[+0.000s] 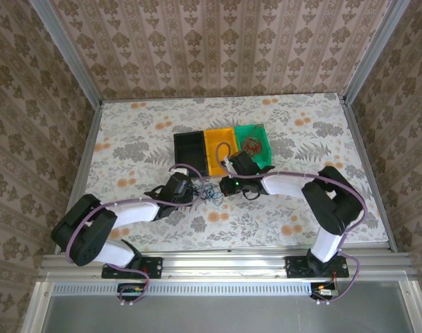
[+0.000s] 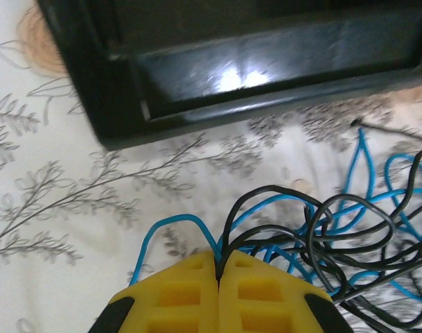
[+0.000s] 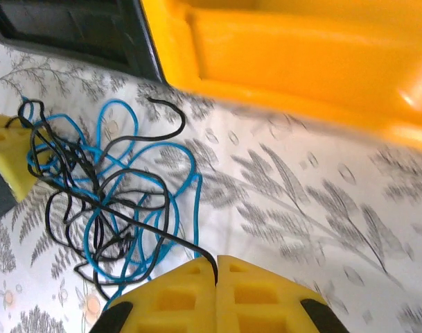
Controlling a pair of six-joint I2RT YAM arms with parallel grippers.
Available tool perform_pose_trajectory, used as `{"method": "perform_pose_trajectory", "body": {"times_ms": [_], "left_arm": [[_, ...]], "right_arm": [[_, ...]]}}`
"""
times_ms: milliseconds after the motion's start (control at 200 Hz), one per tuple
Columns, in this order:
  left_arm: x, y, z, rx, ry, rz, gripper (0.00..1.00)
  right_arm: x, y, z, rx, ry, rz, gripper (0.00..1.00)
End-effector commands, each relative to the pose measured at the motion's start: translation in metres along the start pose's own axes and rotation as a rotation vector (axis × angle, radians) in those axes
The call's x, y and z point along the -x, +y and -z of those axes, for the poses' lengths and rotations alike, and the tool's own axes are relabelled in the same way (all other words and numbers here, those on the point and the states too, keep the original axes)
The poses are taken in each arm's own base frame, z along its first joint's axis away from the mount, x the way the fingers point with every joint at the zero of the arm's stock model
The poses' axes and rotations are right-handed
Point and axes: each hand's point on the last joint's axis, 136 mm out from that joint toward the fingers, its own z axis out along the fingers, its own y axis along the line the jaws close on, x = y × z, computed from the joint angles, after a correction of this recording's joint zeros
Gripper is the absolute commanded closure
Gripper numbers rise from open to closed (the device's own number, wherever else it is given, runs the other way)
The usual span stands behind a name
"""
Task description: Untangle the cables
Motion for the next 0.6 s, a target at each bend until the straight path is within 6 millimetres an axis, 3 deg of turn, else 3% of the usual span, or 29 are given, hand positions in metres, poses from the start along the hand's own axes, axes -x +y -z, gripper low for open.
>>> {"method": "perform_pose_trajectory", "body": {"times_ms": [0, 100, 185, 295, 405, 595], "left_arm": [[-0.034, 0.037, 0.002, 0.108, 0.095, 0.010, 1.00], [-0.032, 0.036, 0.004, 0.077, 0.079, 0.033, 1.00], [-0.028, 0.030, 0.005, 0.027, 0.064, 0.029, 0.93], [-0.020, 0.011, 0.010, -0.081, 0.040, -0.005, 0.84], [-0.011, -0.009, 0.020, -0.195, 0.005, -0.038, 0.47], [-0.008, -0.024, 0.032, -0.290, -0.010, -0.067, 0.41]], "right_arm": [[0.001, -0.059, 0.031, -0.205, -0.092, -0.153, 1.00], [-0.010, -0.091, 0.050, -0.291, -0.132, -0.253, 1.00], [-0.014, -0.101, 0.056, -0.289, -0.152, -0.285, 1.00], [-0.016, -0.093, 0.050, -0.240, -0.122, -0.257, 1.00], [-0.015, -0.087, 0.042, -0.200, -0.090, -0.243, 1.00], [-0.012, -0.085, 0.036, -0.188, -0.082, -0.248, 1.00]]}}
